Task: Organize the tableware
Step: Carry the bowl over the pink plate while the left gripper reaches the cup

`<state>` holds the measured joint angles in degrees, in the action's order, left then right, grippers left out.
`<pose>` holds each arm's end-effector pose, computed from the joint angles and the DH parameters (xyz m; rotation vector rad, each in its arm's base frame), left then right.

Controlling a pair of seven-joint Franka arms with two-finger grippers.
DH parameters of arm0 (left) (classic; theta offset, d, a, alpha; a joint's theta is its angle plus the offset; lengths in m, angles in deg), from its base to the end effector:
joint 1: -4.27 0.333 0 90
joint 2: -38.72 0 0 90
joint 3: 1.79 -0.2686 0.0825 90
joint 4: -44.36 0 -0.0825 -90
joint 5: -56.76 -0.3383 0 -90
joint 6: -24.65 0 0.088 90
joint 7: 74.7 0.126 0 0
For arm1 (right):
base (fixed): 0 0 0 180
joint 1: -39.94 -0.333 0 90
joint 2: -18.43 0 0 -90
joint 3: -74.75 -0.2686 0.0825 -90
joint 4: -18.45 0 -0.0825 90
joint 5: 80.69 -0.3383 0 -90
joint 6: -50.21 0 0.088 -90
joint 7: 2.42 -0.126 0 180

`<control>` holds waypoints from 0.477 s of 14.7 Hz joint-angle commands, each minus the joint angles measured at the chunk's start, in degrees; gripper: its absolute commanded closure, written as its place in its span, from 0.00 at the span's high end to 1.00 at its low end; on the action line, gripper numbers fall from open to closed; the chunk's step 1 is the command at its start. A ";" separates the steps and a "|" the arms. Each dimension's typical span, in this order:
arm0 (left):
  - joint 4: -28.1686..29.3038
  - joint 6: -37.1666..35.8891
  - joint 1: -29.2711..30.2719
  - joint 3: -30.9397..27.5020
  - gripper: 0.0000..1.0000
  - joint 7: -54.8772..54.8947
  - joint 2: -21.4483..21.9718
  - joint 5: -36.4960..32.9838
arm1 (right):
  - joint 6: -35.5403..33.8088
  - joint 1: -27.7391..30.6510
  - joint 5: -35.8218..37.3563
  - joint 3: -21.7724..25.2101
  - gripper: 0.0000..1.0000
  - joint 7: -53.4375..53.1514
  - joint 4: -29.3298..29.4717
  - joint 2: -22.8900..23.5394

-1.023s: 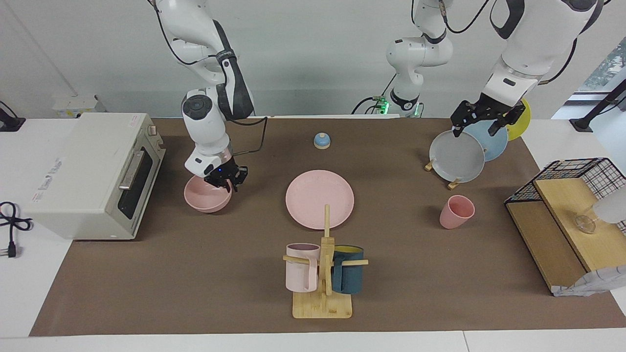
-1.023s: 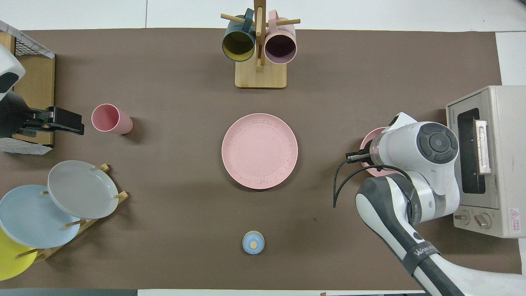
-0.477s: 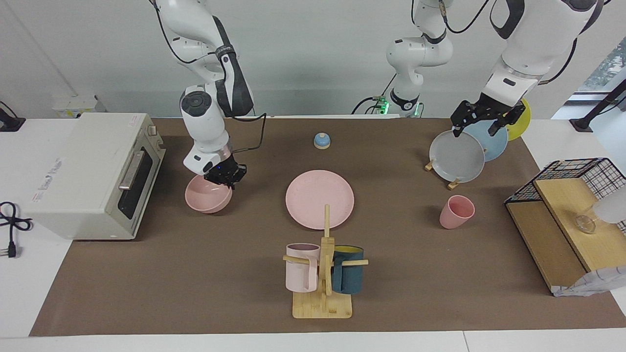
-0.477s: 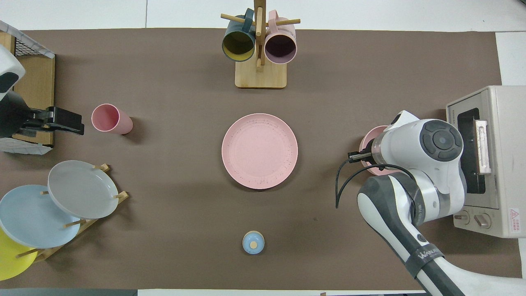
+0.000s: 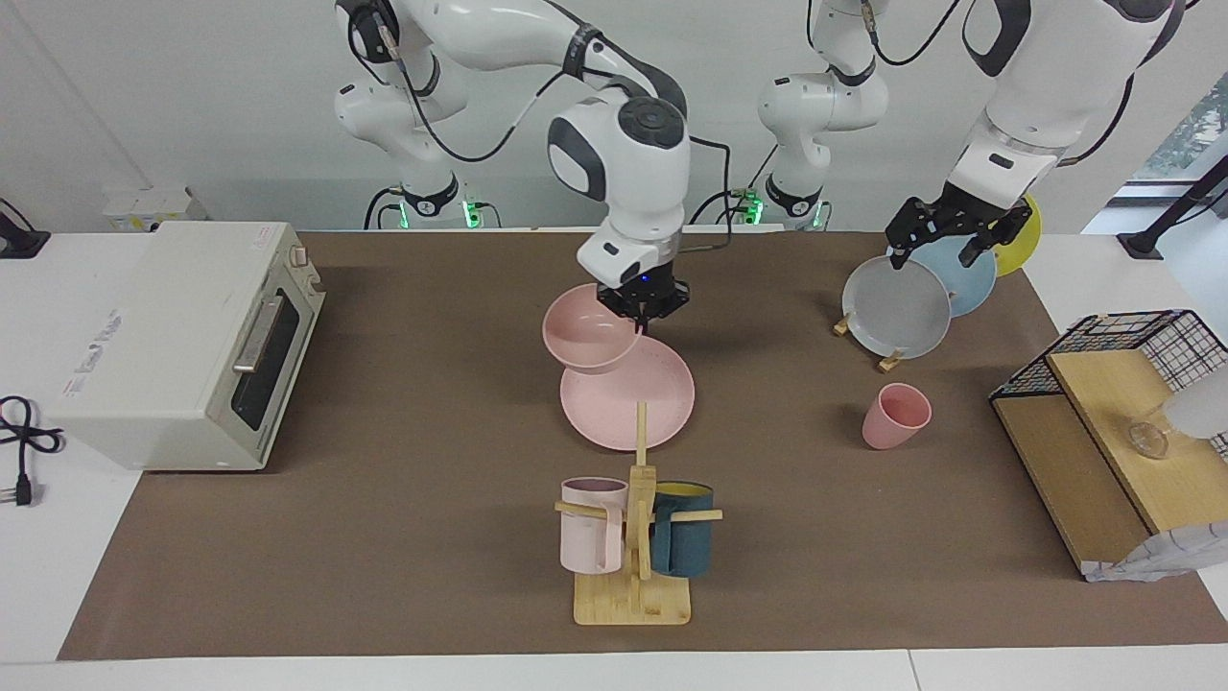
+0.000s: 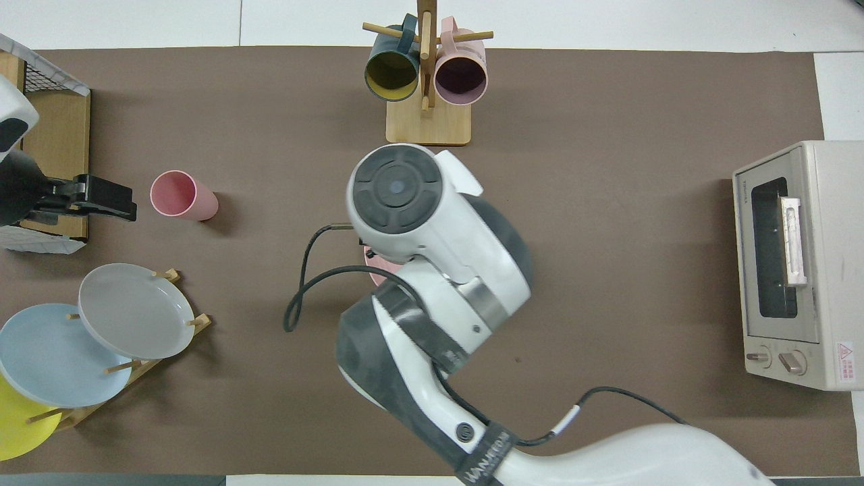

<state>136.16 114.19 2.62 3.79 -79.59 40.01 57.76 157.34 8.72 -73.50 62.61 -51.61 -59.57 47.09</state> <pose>0.4970 -0.0658 0.5554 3.1274 -0.0638 -0.0290 0.4864 0.4127 0.3910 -3.1378 0.1446 -0.0425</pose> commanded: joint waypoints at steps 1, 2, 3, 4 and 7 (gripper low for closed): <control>1.62 3.70 1.73 0.39 1.00 0.05 -0.94 -0.65 | 4.29 -0.42 2.48 -0.08 0.00 -2.66 4.99 5.70; 3.72 6.67 1.74 0.39 1.00 -0.12 -2.42 -0.56 | 6.40 -0.42 2.74 -0.08 0.00 -2.66 2.46 5.53; 5.31 9.84 1.74 0.39 1.00 -0.47 -4.35 -0.56 | 7.82 -0.07 2.83 -0.08 0.00 -2.57 0.70 5.09; 6.11 12.83 1.48 0.39 1.00 -0.91 -7.59 -0.56 | 8.53 0.10 2.75 -0.16 0.00 -2.66 0.07 5.09; 6.38 20.66 1.12 0.39 1.00 -2.41 -15.60 -0.56 | 8.88 0.19 2.57 -0.16 0.00 -2.75 -2.13 4.39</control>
<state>143.22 131.09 3.88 4.00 -80.53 29.27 57.76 165.11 8.24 -71.76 63.10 -53.78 -58.58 53.40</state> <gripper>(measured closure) 0.000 0.956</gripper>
